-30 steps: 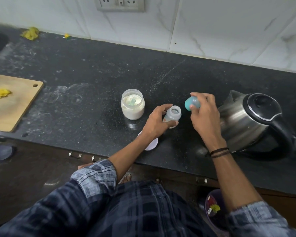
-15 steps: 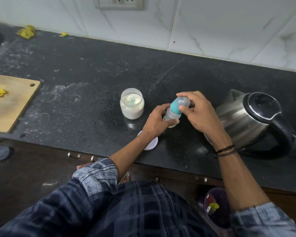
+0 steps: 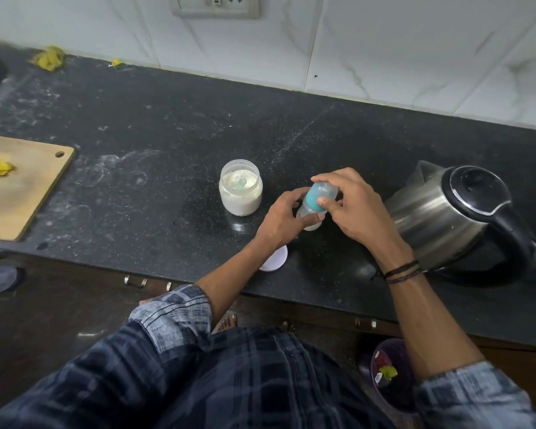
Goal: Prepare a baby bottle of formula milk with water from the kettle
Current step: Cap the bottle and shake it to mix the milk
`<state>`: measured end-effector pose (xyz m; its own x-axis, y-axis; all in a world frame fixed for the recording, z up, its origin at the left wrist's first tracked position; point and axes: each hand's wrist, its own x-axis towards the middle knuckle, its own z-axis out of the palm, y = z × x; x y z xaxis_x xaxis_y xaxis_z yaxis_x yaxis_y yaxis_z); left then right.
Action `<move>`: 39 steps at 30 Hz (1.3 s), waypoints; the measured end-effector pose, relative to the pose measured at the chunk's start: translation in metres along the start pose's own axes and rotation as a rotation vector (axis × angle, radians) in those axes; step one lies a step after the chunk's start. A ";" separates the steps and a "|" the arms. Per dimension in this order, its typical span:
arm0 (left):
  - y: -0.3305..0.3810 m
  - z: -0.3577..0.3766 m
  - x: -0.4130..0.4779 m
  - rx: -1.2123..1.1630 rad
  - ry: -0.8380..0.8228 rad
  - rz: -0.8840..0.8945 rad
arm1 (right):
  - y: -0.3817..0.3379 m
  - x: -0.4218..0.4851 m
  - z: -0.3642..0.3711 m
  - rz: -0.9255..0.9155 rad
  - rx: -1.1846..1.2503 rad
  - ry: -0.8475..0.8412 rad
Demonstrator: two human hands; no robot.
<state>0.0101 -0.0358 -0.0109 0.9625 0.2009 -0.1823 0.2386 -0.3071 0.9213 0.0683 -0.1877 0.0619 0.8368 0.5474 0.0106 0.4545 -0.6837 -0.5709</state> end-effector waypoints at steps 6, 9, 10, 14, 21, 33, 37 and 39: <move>0.002 0.000 0.000 0.015 0.000 0.006 | -0.002 0.001 0.002 -0.013 -0.070 0.011; 0.002 -0.001 0.000 0.015 -0.004 0.009 | -0.002 0.002 0.005 -0.007 -0.093 0.022; 0.002 -0.001 0.000 0.017 -0.006 0.009 | -0.002 0.003 0.005 -0.005 -0.101 0.025; 0.001 0.000 0.000 0.020 -0.007 0.011 | 0.001 0.004 0.006 0.014 -0.094 0.028; 0.000 -0.002 0.001 0.049 -0.008 0.008 | 0.006 0.000 0.005 0.037 -0.031 0.063; -0.002 -0.002 0.002 0.041 -0.010 0.020 | 0.004 0.000 0.004 0.063 -0.018 0.051; -0.003 -0.002 0.002 0.033 -0.005 0.013 | 0.003 0.000 0.006 0.070 -0.035 0.048; -0.003 -0.002 0.002 0.036 -0.006 0.019 | 0.003 0.000 0.009 0.078 -0.028 0.059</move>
<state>0.0108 -0.0326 -0.0133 0.9676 0.1892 -0.1674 0.2250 -0.3436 0.9118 0.0672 -0.1852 0.0528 0.8863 0.4629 0.0158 0.3947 -0.7369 -0.5487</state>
